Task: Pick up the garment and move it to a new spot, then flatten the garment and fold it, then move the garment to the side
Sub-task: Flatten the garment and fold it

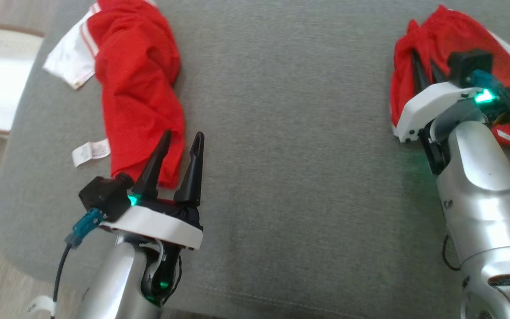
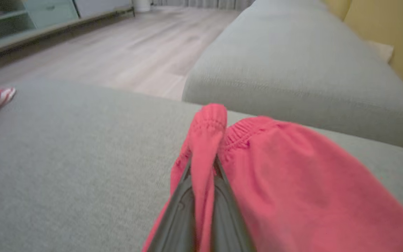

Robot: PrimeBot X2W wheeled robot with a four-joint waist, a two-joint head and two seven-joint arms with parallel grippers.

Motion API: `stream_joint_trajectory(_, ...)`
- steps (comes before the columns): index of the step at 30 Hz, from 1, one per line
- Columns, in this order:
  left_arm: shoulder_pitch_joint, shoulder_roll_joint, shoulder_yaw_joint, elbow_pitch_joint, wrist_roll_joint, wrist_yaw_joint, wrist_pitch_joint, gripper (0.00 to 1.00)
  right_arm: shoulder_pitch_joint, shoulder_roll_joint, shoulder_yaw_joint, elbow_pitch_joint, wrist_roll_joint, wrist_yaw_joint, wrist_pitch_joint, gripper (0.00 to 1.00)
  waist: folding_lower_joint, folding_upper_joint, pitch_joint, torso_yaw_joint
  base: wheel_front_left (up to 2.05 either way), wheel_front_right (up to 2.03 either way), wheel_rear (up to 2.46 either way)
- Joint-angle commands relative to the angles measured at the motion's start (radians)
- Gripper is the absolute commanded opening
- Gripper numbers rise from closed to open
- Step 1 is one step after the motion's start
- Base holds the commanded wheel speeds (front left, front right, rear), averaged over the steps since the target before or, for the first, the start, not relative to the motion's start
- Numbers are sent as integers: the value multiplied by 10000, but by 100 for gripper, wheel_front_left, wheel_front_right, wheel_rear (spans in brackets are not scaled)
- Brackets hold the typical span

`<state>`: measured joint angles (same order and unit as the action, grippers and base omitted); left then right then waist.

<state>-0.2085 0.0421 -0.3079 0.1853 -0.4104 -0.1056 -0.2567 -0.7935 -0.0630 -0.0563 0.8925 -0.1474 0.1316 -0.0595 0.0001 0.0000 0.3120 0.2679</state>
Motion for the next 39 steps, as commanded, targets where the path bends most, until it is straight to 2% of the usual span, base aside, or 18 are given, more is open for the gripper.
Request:
stream_joint_trajectory(1, -190, 81, 371, -283, 73, 26, -51, 100, -578, 127, 282, -340, 270, -9, -531, 0, -1, 0, -164, -285, 0, 0, 0)
stream_joint_trajectory(5, -162, 81, 512, -255, 246, -17, -51, 100, -732, 127, 363, -764, 922, -9, -1618, 0, -1, 0, -444, -775, 0, 0, 0)
stream_joint_trajectory(7, -111, 81, 605, -264, 338, -39, -51, 100, -708, 127, 267, -1471, 1163, -9, -1902, 0, -1, 0, -685, -1120, 0, 0, 0)
stream_joint_trajectory(11, 51, 81, 698, -294, 398, -51, -51, 100, -471, -93, -10, -2905, 1360, -9, -2003, 0, -1, 0, -985, -1493, 0, 0, 0)
stream_joint_trajectory(14, 206, 81, 746, -304, 433, -48, -51, 100, -133, -364, -262, -4444, 1556, -9, -2016, 0, -1, 0, -1186, -1691, 0, 0, 0)
stream_joint_trajectory(15, 206, 81, 746, -304, 433, -48, -51, 100, -133, -364, -262, -4444, 1556, -9, -2016, 0, -1, 0, -1186, -1691, 0, 0, 0)
stream_joint_trajectory(20, 453, 81, 837, -297, 464, -46, -51, 100, 700, -630, -844, -6828, 1692, -9, -2019, 0, -1, 0, -1496, -1915, 0, 0, 0)
stream_joint_trajectory(26, 598, 81, 889, -317, 487, -51, -51, 100, 1327, -687, -1535, -8212, 1619, -9, -1921, 0, -1, 0, -1633, -2000, 0, 0, 0)
stream_joint_trajectory(30, 546, 81, 871, -397, 479, -54, -51, 100, 1548, -738, -1654, -8840, 1446, -9, -1573, 0, -1, 0, -1498, -1883, 0, 0, 0)
stream_joint_trajectory(33, 515, 81, 820, -404, 457, -63, -51, 100, 1719, -717, -1273, -8897, 1413, -9, -1250, 0, -1, 0, -1329, -1709, 0, 0, 0)
stream_joint_trajectory(36, 426, 81, 740, -391, 430, -76, -51, 100, 1830, -756, -574, -8455, 1339, -9, -984, 0, -1, 0, -1109, -1464, 0, 0, 0)
stream_joint_trajectory(39, 255, 81, 682, -399, 397, -88, -51, 100, 1695, -901, 194, -7336, 1293, -9, -773, 0, -1, 0, -796, -1151, 0, 0, 0)
